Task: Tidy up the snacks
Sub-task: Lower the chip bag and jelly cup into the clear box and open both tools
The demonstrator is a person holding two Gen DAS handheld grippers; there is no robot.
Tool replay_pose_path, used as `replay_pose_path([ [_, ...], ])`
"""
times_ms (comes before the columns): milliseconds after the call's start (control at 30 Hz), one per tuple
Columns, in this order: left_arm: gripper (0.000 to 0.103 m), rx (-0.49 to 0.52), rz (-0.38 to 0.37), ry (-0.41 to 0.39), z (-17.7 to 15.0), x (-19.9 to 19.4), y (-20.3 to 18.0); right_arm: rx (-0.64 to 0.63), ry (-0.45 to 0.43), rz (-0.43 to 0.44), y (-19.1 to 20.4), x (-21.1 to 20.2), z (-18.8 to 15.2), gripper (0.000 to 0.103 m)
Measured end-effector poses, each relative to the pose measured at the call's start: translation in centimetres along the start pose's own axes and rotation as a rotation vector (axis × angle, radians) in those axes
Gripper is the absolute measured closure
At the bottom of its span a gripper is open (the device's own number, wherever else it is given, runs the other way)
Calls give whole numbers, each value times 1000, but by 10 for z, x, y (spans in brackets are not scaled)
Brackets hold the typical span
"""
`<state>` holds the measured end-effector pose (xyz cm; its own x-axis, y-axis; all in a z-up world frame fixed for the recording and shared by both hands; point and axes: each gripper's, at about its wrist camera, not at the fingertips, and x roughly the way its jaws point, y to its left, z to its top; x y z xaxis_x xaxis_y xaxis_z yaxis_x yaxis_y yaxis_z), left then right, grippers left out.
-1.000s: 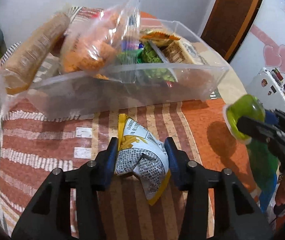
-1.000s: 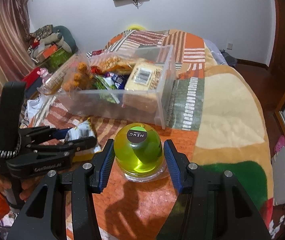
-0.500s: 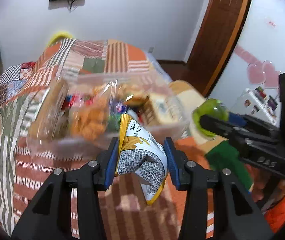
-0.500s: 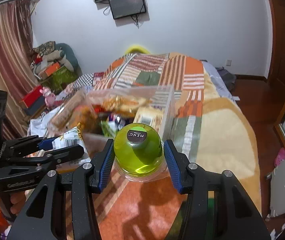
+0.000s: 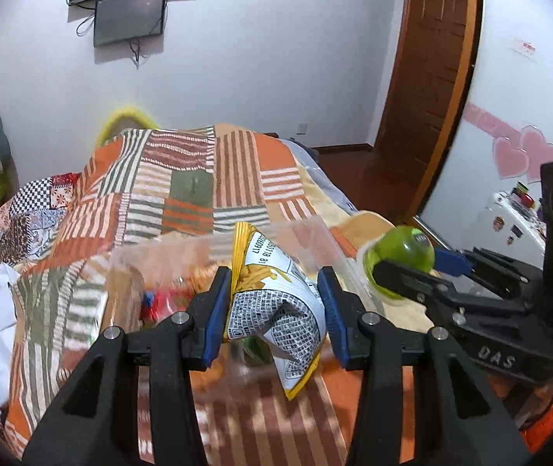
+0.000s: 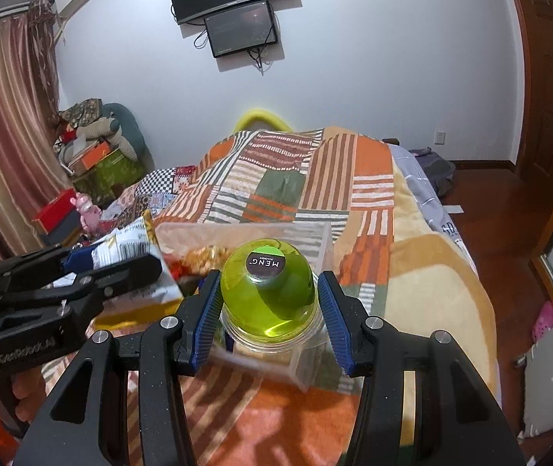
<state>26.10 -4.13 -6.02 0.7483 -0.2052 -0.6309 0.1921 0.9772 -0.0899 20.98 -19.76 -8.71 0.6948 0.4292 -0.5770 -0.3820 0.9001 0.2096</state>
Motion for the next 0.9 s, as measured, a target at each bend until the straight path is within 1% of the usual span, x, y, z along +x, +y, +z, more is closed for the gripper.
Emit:
replay_pose_path([
  [67, 58, -10, 5, 7, 8, 11, 6, 4, 4, 3, -1, 6, 5, 57],
  [200, 58, -28, 16, 35, 13, 31, 15, 14, 22, 0, -5, 23, 12, 57],
  [267, 58, -37, 6, 49, 12, 39, 18, 19, 32, 2, -6, 30, 13, 57],
  [367, 58, -44, 19, 75, 8, 50, 22, 19, 55, -4, -6, 45, 14, 57],
  [500, 57, -65, 13, 100, 3, 60, 27, 19, 73, -6, -6, 56, 15, 57],
  [567, 54, -67, 22, 107, 2, 63, 29, 18, 86, -11, -7, 62, 14, 57],
  [700, 54, -68, 18, 112, 0, 65, 31, 19, 103, -13, -7, 66, 12, 56],
  [733, 54, -73, 15, 111, 0, 64, 31, 18, 108, -10, -6, 67, 12, 54],
  [900, 52, -79, 19, 95, 1, 55, 31, -2, 76, -18, -2, 56, 16, 54],
])
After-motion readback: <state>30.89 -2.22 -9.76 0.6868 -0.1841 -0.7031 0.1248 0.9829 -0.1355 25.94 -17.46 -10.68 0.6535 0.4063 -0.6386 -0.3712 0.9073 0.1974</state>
